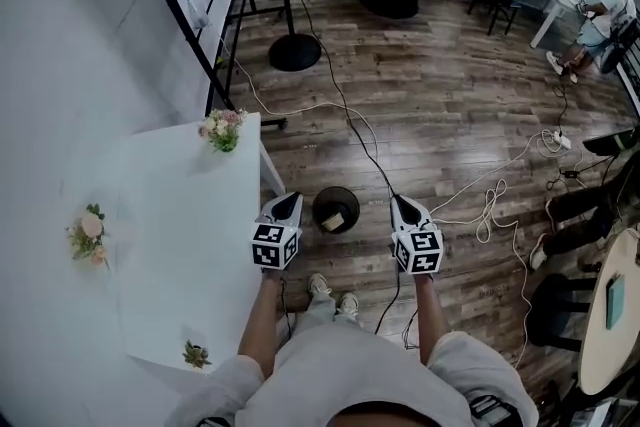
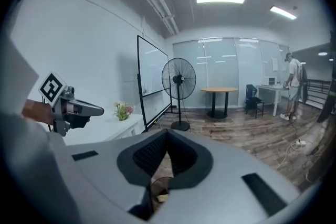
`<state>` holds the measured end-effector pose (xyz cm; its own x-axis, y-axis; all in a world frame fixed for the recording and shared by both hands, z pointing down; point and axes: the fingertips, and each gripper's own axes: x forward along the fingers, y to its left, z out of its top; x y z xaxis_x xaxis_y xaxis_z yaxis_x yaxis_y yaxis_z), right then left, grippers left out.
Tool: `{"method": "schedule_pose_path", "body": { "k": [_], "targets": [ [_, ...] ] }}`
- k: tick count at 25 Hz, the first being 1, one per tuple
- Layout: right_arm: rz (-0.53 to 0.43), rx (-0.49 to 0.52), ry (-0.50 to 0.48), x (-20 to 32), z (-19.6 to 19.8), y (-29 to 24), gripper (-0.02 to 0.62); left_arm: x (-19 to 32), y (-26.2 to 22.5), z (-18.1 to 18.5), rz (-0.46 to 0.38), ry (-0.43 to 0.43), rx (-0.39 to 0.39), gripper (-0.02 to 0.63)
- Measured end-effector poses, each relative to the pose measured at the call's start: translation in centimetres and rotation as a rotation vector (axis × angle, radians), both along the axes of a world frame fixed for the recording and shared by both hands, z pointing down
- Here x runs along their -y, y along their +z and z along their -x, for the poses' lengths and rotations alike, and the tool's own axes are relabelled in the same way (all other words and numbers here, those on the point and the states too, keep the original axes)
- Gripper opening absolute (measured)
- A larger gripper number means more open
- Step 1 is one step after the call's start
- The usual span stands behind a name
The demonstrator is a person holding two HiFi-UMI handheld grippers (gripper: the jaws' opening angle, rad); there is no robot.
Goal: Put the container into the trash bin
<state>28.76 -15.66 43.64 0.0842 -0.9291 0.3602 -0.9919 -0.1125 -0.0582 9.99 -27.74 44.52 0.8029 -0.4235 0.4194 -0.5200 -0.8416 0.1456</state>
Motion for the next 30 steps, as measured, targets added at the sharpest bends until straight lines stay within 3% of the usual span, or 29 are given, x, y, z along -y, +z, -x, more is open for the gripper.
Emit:
{"method": "schedule_pose_path", "body": {
  "k": [11, 30],
  "targets": [
    [-0.02, -0.014, 0.011, -2.1, 0.0, -2.9, 0.014, -0.5, -3.4, 0.8, -0.044, 0.007, 0.004, 0.011],
    [-0.045, -0.034, 0.0, -2.8, 0.2, -4.6, 0.014, -1.2, -4.4, 1.4, -0.064, 0.004, -0.003, 0.011]
  ]
}}
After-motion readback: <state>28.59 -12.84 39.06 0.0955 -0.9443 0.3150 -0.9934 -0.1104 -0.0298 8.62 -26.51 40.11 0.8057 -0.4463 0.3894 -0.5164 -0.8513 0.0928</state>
